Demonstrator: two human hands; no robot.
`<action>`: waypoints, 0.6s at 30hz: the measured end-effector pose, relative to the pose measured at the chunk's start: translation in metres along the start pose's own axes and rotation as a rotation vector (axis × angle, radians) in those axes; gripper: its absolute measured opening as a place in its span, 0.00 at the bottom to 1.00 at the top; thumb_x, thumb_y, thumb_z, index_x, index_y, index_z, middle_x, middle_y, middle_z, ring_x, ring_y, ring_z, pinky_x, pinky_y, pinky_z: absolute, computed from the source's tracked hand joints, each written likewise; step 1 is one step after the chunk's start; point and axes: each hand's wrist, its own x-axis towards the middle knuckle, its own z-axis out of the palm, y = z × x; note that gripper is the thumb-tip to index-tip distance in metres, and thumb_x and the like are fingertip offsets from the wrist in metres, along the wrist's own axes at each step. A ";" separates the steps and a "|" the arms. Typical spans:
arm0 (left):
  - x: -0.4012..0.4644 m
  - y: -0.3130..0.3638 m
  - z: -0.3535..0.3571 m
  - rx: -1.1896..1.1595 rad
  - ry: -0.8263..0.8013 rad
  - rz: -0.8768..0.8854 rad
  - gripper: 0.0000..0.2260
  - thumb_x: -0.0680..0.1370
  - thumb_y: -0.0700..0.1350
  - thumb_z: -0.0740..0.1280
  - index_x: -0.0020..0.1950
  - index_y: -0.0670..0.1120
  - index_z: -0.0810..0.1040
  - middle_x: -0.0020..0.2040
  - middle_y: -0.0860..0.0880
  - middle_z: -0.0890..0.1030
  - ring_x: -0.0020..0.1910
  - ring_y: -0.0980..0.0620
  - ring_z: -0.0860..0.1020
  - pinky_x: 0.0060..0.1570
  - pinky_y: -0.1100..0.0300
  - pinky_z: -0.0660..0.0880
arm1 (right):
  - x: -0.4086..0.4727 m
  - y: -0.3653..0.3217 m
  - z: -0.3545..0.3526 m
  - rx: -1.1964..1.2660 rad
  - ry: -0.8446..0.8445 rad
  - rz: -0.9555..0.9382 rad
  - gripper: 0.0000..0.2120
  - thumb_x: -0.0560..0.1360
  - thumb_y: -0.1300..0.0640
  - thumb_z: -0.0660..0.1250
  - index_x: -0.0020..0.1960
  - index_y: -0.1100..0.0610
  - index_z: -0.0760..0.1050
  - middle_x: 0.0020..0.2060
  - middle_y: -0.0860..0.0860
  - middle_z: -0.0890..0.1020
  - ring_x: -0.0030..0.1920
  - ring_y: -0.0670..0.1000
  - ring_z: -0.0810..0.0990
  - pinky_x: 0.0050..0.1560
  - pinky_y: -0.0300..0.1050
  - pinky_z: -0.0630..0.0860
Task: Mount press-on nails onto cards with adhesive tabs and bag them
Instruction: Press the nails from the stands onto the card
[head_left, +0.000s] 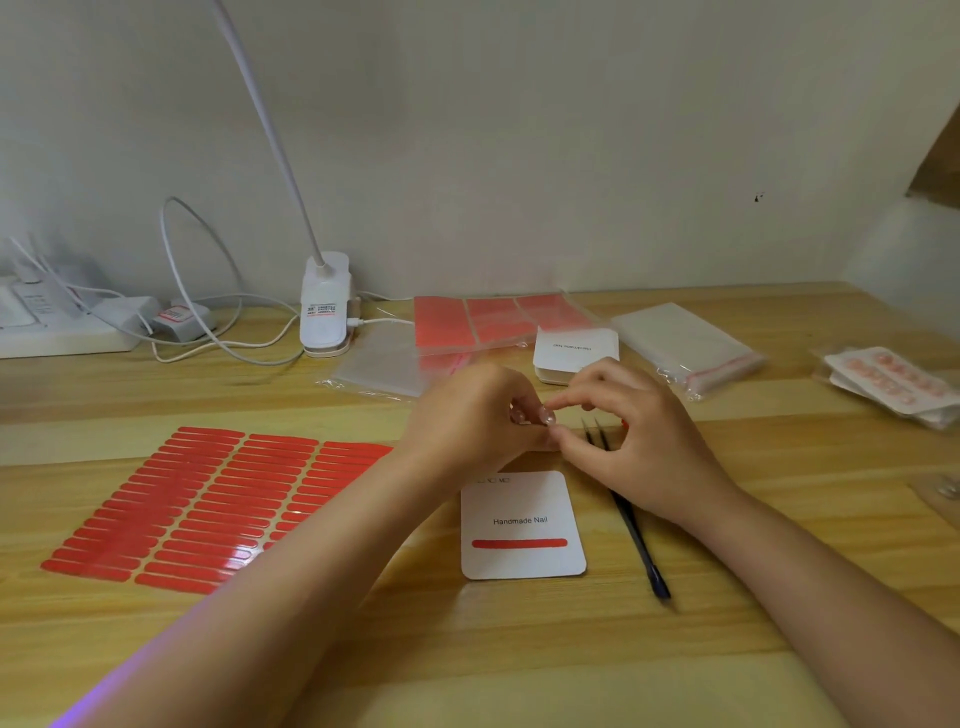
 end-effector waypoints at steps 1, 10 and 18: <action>0.001 0.001 0.000 0.012 -0.003 0.000 0.07 0.71 0.54 0.71 0.45 0.53 0.82 0.39 0.57 0.74 0.40 0.57 0.73 0.33 0.65 0.65 | 0.000 0.000 0.001 -0.004 0.002 -0.014 0.09 0.67 0.64 0.74 0.48 0.57 0.82 0.40 0.50 0.77 0.43 0.50 0.76 0.48 0.54 0.73; 0.006 0.002 0.001 -0.016 -0.040 -0.031 0.09 0.70 0.53 0.73 0.45 0.49 0.83 0.34 0.57 0.73 0.38 0.54 0.73 0.32 0.62 0.64 | 0.000 0.004 0.002 -0.034 0.030 -0.076 0.08 0.67 0.62 0.74 0.46 0.58 0.83 0.38 0.50 0.77 0.41 0.50 0.76 0.44 0.54 0.74; 0.009 0.003 0.001 -0.042 -0.064 -0.063 0.08 0.69 0.52 0.74 0.42 0.49 0.83 0.31 0.58 0.70 0.32 0.58 0.70 0.29 0.63 0.65 | 0.000 0.005 0.002 -0.042 0.025 -0.091 0.07 0.68 0.61 0.73 0.46 0.58 0.83 0.38 0.51 0.78 0.41 0.51 0.77 0.43 0.56 0.74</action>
